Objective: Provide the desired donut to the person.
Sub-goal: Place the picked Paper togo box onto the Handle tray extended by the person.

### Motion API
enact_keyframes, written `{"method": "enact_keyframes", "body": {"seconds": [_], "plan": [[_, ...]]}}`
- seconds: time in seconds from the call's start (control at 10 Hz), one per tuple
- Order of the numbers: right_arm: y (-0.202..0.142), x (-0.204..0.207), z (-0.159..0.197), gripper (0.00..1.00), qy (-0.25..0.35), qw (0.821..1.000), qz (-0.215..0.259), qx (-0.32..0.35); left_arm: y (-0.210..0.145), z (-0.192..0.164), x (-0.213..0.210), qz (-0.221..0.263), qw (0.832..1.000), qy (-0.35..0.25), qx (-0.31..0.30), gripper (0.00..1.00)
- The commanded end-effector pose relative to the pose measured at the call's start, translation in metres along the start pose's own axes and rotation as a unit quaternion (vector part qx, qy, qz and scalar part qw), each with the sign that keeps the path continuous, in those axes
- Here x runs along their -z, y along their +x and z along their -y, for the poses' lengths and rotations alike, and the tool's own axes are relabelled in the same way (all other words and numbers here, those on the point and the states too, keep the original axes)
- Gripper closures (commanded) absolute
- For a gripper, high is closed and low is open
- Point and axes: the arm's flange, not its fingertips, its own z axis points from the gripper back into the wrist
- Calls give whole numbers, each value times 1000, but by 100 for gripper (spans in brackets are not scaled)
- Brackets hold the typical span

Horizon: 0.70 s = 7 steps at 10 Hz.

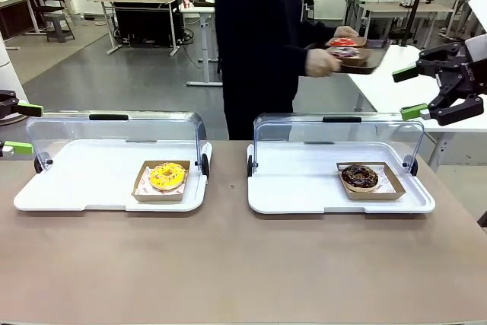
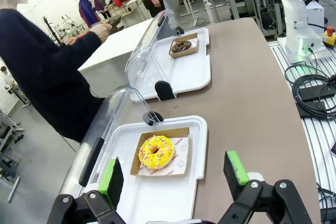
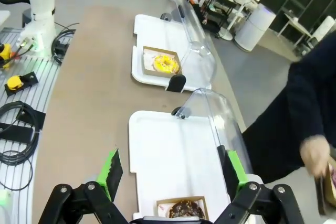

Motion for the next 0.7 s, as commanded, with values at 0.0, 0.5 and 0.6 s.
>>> {"method": "enact_keyframes", "body": {"seconds": [0.0, 0.5, 0.6], "plan": [[-2, 2, -2, 0, -6, 1000, 14, -12, 0, 0, 1, 10, 1000, 6, 6, 0], [-2, 2, -2, 0, -6, 1000, 14, -12, 0, 0, 1, 10, 1000, 6, 6, 0], [-2, 2, -2, 0, -6, 1000, 14, -12, 0, 0, 1, 10, 1000, 6, 6, 0]]}}
